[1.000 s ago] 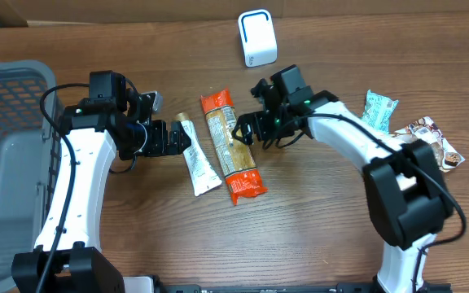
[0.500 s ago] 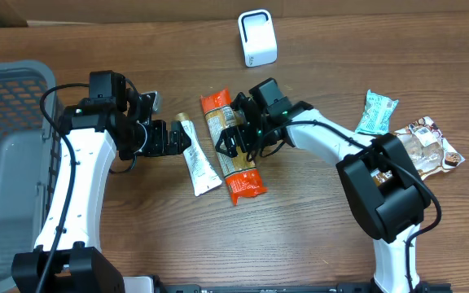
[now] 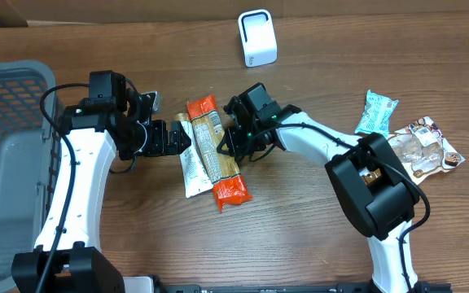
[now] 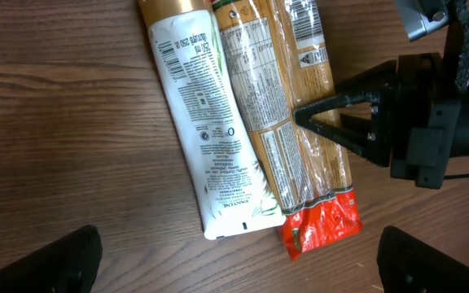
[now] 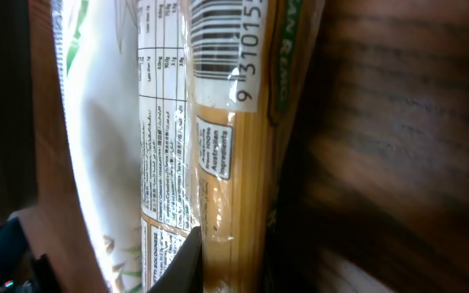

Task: Scan the item barcode
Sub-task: 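Move the right gripper to the spaghetti package and grasp it, then lift the spaghetti package upright and raise it toward the scanner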

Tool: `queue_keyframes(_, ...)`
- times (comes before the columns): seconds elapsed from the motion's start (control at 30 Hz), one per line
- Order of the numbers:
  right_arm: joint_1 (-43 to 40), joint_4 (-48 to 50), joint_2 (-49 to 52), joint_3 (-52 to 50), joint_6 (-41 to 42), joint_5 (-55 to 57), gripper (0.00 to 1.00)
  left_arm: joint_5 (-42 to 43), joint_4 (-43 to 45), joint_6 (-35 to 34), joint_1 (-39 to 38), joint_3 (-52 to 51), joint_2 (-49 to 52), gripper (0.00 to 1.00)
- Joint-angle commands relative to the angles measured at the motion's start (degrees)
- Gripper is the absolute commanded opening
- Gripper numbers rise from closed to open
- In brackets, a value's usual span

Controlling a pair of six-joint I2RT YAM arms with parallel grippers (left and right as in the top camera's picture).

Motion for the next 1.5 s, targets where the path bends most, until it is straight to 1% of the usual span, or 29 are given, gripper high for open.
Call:
queue_keyframes(0.0, -3.4, -4.5, -1.0, 1.4, -0.6, -0.5, 0.04, 0.0, 0.0, 1.1, -0.1, 0.0, 0.3, 1.0)
queue_keyframes(0.07, -4.7, -8.7, -3.5, 2.7, -2.2, 2.4, 0.04, 0.0, 0.0, 1.1, -0.1, 0.0, 0.3, 1.0)
queue_keyframes(0.13, -5.4, -13.4, -6.7, 4.3, -3.2, 9.1, 0.04, 0.0, 0.0, 1.1, -0.1, 0.0, 0.3, 1.0)
queue_keyframes(0.17, -5.4, -18.0, -10.3, 5.8, -3.2, 19.0, 0.04, 0.0, 0.0, 1.1, -0.1, 0.0, 0.3, 1.0)
queue_keyframes(0.27, -3.5, -22.6, -14.7, 7.0, -6.0, 32.6, 0.04, 0.0, 0.0, 1.1, -0.1, 0.0, 0.3, 1.0)
queue_keyframes(0.3, -2.2, -23.8, -15.8, 7.0, -6.2, 39.1, 0.04, 0.0, 0.0, 1.1, -0.1, 0.0, 0.3, 1.0)
queue_keyframes(0.4, 1.4, -26.4, -16.0, 6.9, -7.3, 52.8, 0.04, 0.0, 0.0, 1.1, -0.1, 0.0, 0.3, 1.0)
queue_keyframes(0.47, 3.7, -27.2, -14.5, 6.9, -8.7, 56.7, 0.04, 0.0, 0.0, 1.1, -0.1, 0.0, 0.3, 0.99)
queue_keyframes(0.53, 5.7, -27.3, -12.2, 6.9, -10.1, 56.5, 0.04, 0.0, 0.0, 1.1, -0.1, 0.0, 0.3, 1.0)
queue_keyframes(0.57, 6.3, -27.3, -11.4, 6.9, -10.4, 55.9, 0.09, 0.0, 0.0, 1.1, -0.1, 0.0, 0.3, 1.0)
queue_keyframes(0.6, 7.6, -27.3, -9.5, 6.9, -11.5, 52.4, 0.32, 0.0, 0.0, 1.1, -0.1, 0.0, 0.3, 1.0)
queue_keyframes(0.67, 8.8, -27.0, -7.9, 6.9, -12.0, 46.8, 0.57, 0.0, 0.0, 1.1, -0.1, 0.0, 0.3, 1.0)
queue_keyframes(0.77, 8.9, -25.5, -7.7, 7.0, -12.0, 39.6, 0.6, 0.0, 0.0, 1.1, -0.1, 0.0, 0.3, 0.99)
queue_keyframes(0.87, 7.0, -25.7, -8.5, 7.9, -12.1, 36.0, 0.7, 0.0, 0.0, 1.1, -0.1, 0.0, 0.3, 1.0)
queue_keyframes(0.97, 4.0, -27.0, -9.5, 9.4, -12.9, 35.2, 0.8, 0.0, 0.0, 1.1, -0.1, 0.0, 0.3, 0.99)
queue_keyframes(1.07, 0.3, -27.4, -10.0, 10.0, -16.7, 34.3, 0.92, 0.0, 0.0, 1.1, -0.1, 0.0, 0.3, 1.0)
queue_keyframes(1.1, -2.0, -27.5, -10.0, 9.9, -19.5, 31.0, 0.99, 0.0, 0.0, 1.1, -0.1, 0.0, 0.3, 1.0)
queue_keyframes(1.23, -6.1, -28.0, -9.0, 8.7, -27.0, 16.8, 1.0, 0.0, 0.0, 1.1, -0.1, 0.0, 0.3, 1.0)
queue_keyframes(1.33, -7.5, -27.9, -7.6, 6.2, -30.2, 8.4, 1.0, 0.0, 0.0, 1.1, -0.1, 0.0, 0.3, 1.0)
queue_keyframes(1.47, -6.9, -27.6, -5.1, 4.6, -30.2, 7.7, 1.0, 0.0, 0.0, 1.1, -0.1, 0.0, 0.3, 1.0)
